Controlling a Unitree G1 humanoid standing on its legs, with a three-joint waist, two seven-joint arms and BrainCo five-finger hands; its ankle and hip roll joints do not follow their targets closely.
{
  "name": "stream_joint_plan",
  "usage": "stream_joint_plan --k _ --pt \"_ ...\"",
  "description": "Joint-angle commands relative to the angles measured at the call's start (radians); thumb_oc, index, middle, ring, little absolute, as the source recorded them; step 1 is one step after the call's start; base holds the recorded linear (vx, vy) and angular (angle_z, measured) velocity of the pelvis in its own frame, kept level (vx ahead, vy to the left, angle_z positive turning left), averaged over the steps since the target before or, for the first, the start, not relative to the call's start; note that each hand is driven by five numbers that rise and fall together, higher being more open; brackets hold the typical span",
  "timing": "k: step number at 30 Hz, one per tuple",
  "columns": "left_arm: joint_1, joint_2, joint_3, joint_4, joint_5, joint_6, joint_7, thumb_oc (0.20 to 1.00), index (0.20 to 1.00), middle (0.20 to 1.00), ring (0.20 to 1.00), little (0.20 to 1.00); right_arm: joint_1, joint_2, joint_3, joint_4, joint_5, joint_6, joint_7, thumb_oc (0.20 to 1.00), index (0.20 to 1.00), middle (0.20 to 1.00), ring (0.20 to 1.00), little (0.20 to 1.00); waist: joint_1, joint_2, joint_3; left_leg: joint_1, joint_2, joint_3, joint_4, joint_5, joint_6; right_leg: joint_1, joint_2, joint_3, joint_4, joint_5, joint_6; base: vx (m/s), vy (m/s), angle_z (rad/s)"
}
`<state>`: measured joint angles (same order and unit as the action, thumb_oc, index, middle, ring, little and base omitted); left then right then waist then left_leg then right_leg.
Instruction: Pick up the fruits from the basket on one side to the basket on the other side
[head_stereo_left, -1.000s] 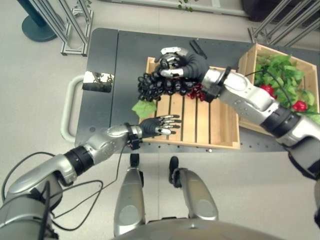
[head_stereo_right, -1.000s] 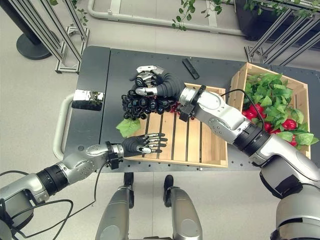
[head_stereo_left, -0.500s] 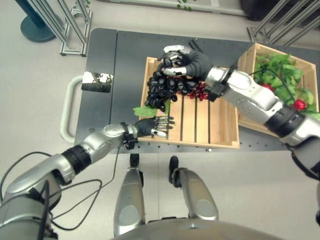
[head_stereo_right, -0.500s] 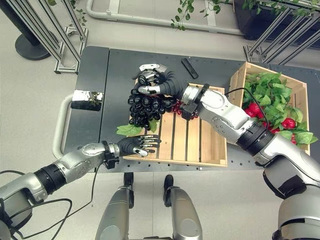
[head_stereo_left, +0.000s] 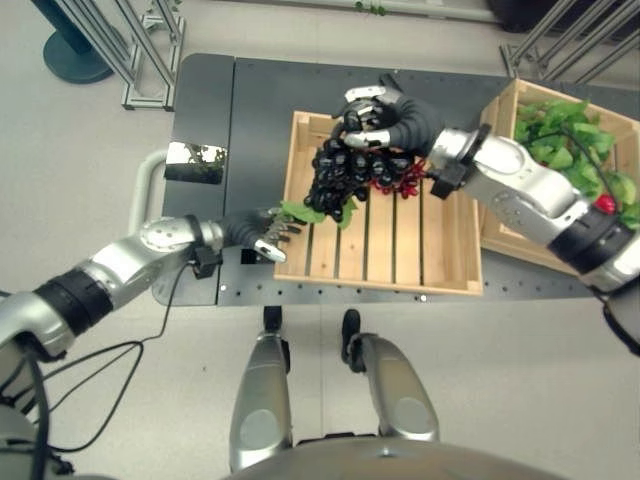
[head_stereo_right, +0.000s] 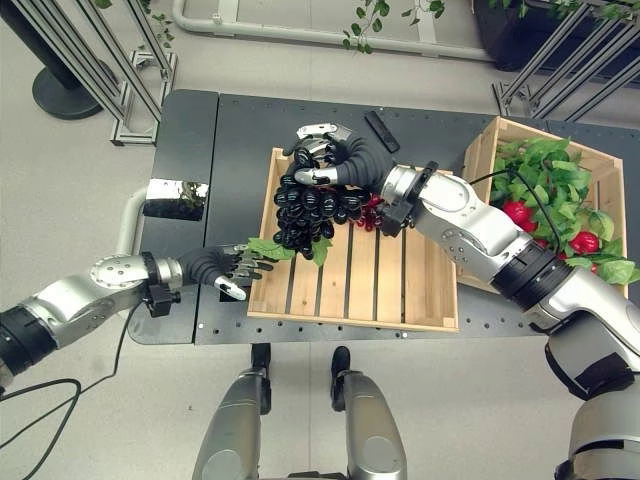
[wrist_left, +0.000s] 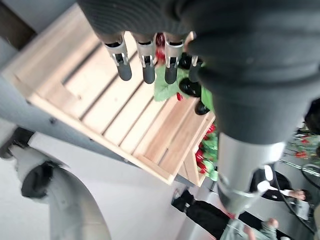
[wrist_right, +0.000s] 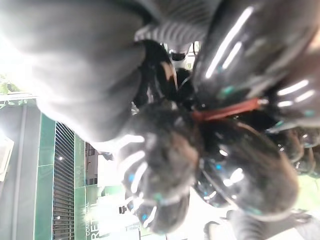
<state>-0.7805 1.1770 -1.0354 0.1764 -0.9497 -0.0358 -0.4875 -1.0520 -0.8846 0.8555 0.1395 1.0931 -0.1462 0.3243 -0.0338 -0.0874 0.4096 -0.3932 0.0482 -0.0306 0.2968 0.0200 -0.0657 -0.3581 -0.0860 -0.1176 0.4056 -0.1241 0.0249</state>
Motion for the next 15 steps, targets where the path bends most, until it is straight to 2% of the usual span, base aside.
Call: stream_joint_plan --k 1,4,9,15 --pt "0.056 0.010 0.100 -0.064 0.028 -0.085 -0.010 1.000 1.000 1.000 1.000 1.000 0.002 -0.045 -0.096 -0.113 0.047 -0.053 0.022 0.200 0.200 0.200 0.200 0.200 0.013 0.003 -0.060 -0.005 0.030 -0.029 0.051 -0.035 -0.018 0.010 -0.072 0.019 -0.047 0.086 0.113 0.00 0.000 0.00" --pt "0.068 0.020 0.141 -0.070 0.038 -0.102 0.004 1.000 1.000 1.000 1.000 1.000 0.021 -0.047 -0.108 -0.117 0.038 -0.050 0.024 0.200 0.200 0.200 0.200 0.200 0.014 0.005 -0.060 -0.007 0.028 -0.031 0.052 -0.035 -0.017 0.009 -0.073 0.020 -0.048 0.087 0.114 0.00 0.000 0.00" --pt "0.040 0.028 0.147 -0.103 0.067 -0.120 0.011 1.000 1.000 1.000 1.000 1.000 0.026 -0.041 -0.119 -0.123 0.028 -0.046 0.029 0.200 0.200 0.200 0.200 0.200 0.015 0.005 -0.061 -0.009 0.026 -0.032 0.052 -0.035 -0.016 0.007 -0.074 0.019 -0.047 0.088 0.114 0.00 0.000 0.00" --pt "0.041 -0.009 0.188 -0.128 0.049 -0.143 0.040 1.000 1.000 1.000 1.000 1.000 0.038 -0.028 -0.127 -0.132 0.030 -0.045 0.033 0.200 0.200 0.200 0.200 0.200 0.015 0.003 -0.061 -0.012 0.027 -0.032 0.052 -0.035 -0.014 0.005 -0.074 0.019 -0.045 0.088 0.113 0.00 0.000 0.00"
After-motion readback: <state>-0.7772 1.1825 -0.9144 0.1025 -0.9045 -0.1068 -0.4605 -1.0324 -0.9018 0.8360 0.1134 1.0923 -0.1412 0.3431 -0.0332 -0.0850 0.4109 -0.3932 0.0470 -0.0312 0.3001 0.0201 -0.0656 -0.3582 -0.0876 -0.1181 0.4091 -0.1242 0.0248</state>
